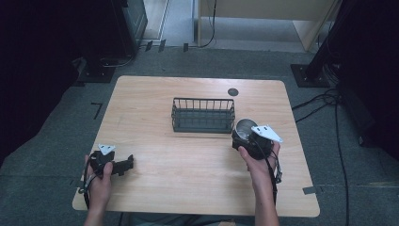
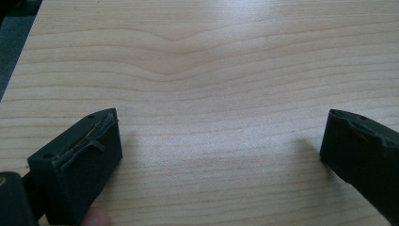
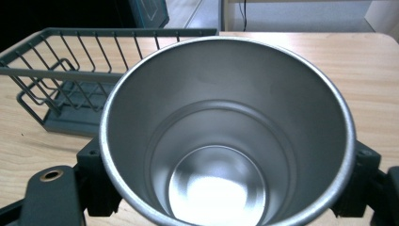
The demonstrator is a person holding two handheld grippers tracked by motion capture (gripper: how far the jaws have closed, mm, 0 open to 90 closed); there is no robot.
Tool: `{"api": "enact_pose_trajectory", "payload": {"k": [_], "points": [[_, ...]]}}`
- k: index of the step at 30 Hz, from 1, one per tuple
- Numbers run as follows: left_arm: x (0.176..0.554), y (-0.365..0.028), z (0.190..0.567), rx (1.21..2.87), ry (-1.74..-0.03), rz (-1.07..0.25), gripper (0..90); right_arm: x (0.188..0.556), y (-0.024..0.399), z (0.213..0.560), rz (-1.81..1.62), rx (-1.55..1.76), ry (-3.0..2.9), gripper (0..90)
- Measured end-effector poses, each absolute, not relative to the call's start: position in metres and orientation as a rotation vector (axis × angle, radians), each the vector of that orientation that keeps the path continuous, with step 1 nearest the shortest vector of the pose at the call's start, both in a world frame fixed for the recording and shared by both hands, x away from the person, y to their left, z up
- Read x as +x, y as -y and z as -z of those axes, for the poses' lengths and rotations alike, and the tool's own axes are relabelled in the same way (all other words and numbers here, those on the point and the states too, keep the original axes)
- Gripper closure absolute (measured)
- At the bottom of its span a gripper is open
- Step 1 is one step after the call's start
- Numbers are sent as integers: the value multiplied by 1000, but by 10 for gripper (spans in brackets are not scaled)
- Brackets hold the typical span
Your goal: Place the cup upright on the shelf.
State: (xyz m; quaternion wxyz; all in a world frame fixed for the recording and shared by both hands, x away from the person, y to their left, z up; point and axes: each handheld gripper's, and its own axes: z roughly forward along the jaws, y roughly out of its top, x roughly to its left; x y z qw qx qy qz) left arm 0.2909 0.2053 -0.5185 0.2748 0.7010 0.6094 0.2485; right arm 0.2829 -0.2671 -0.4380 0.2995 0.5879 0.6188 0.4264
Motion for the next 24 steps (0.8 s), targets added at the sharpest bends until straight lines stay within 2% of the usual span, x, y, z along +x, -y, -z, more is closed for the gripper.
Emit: {"api": "enact_pose_trajectory", "payload": {"k": [24], "points": [[291, -205, 519, 1884, -1639, -668, 0, 306, 236, 408, -1183, 1461, -1661, 178]]}}
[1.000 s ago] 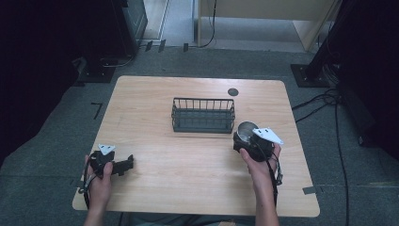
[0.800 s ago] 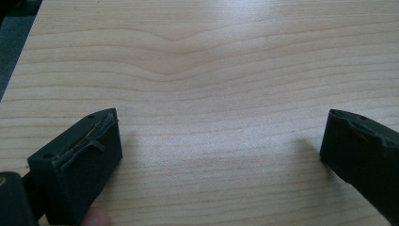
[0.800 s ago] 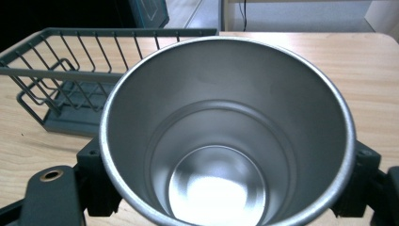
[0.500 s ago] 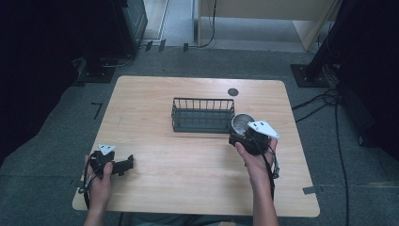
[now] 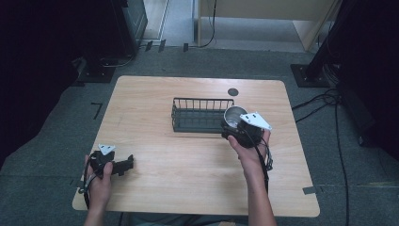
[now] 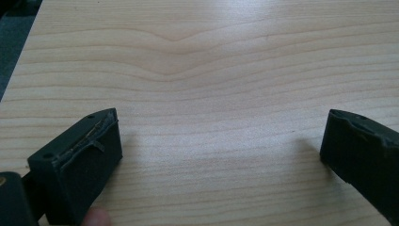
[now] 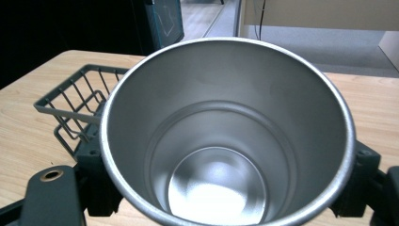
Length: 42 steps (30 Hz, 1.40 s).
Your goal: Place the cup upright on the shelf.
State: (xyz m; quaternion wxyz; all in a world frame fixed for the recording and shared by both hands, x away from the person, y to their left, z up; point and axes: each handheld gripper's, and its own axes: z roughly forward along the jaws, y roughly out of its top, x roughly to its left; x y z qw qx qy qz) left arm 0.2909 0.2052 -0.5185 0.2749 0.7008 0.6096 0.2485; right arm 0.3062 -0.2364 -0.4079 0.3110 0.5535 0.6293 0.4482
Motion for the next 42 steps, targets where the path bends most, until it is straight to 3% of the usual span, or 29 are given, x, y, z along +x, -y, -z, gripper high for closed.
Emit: {"api": "enact_pose_trajectory", "payload": {"k": [20, 42], "points": [[291, -205, 519, 1881, -1639, -668, 0, 333, 211, 388, -1205, 1397, -1687, 179], [291, -205, 519, 1882, -1639, -668, 0, 364, 180, 387, -1218, 1344, -1728, 179]]}}
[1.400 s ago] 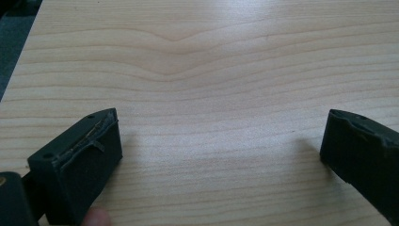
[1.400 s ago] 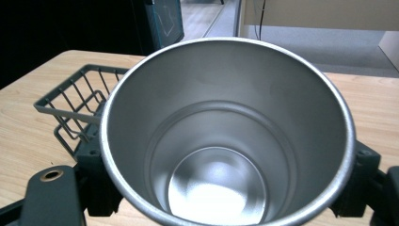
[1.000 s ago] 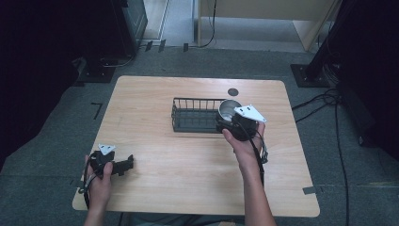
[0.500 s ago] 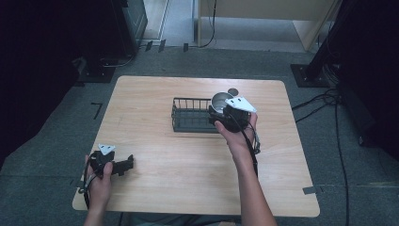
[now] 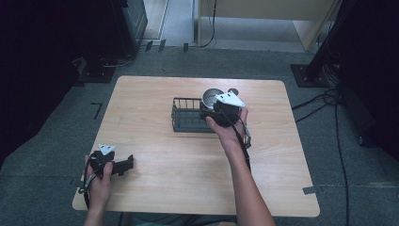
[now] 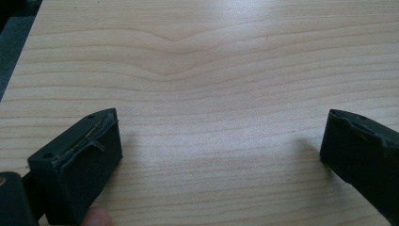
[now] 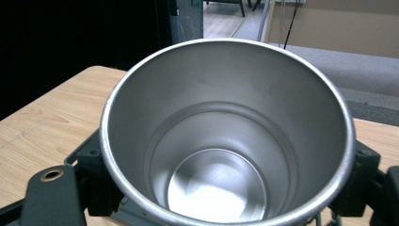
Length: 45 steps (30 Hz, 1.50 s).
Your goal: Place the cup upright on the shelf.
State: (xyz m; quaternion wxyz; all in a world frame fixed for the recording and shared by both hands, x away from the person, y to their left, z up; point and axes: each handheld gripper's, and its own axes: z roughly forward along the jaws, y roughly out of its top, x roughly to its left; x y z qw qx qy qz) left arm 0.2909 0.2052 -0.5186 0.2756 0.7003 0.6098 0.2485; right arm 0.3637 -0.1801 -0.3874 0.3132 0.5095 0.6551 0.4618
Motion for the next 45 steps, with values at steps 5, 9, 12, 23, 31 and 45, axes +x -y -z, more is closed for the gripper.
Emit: {"api": "enact_pose_trajectory", "payload": {"k": [5, 9, 12, 23, 31, 45], "points": [[291, -205, 519, 1882, -1638, -668, 0, 371, 176, 392, -1217, 1339, -1726, 179], [291, -205, 519, 1881, -1639, -668, 0, 377, 175, 396, -1214, 1350, -1727, 179], [291, -205, 519, 1882, -1639, -668, 0, 382, 174, 401, -1207, 1362, -1726, 179], [291, -205, 519, 1882, -1639, -668, 0, 402, 175, 420, -1161, 1421, -1729, 179], [291, -205, 519, 1882, -1639, -668, 0, 410, 171, 432, -1132, 1446, -1759, 179], [291, -205, 519, 1881, -1639, -668, 0, 417, 168, 444, -1051, 1491, -1827, 177]]}}
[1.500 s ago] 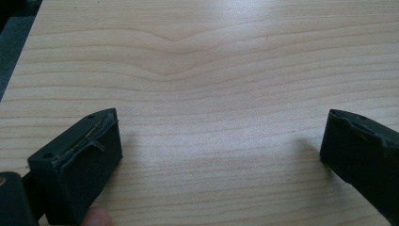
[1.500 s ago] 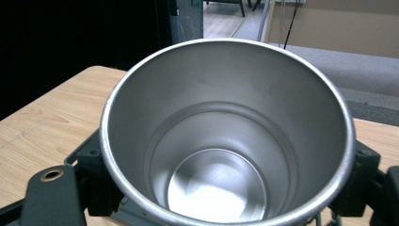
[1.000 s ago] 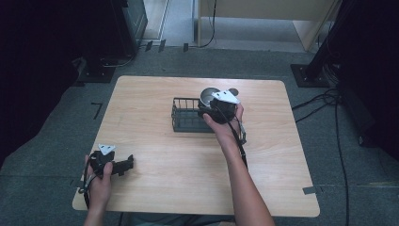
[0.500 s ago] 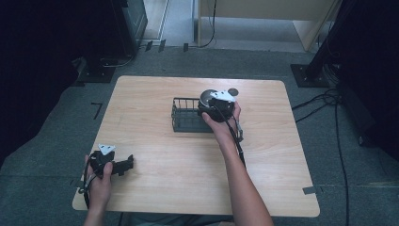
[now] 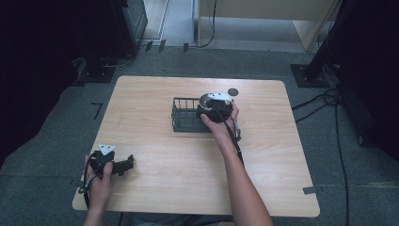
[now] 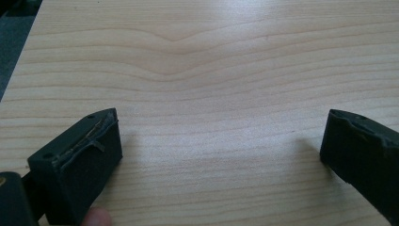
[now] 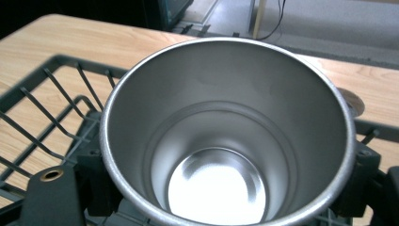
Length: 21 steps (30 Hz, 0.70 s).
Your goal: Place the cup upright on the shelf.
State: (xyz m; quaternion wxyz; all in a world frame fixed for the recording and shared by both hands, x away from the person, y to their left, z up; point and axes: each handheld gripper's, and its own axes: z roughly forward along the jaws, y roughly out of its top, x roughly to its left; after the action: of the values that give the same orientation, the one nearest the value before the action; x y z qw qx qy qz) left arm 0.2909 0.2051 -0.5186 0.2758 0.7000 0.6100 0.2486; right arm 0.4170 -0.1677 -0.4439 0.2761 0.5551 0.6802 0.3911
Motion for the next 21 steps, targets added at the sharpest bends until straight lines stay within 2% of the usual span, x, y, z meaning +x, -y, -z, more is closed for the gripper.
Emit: {"api": "enact_pose_trajectory", "payload": {"k": [13, 18, 21], "points": [[291, -205, 519, 1882, -1639, -668, 0, 417, 166, 446, -1012, 1480, -1867, 171], [291, -205, 519, 1882, -1639, -668, 0, 415, 165, 442, -1008, 1446, -1871, 53], [291, -205, 519, 1882, -1639, -668, 0, 411, 166, 436, -1028, 1436, -1867, 24]]}}
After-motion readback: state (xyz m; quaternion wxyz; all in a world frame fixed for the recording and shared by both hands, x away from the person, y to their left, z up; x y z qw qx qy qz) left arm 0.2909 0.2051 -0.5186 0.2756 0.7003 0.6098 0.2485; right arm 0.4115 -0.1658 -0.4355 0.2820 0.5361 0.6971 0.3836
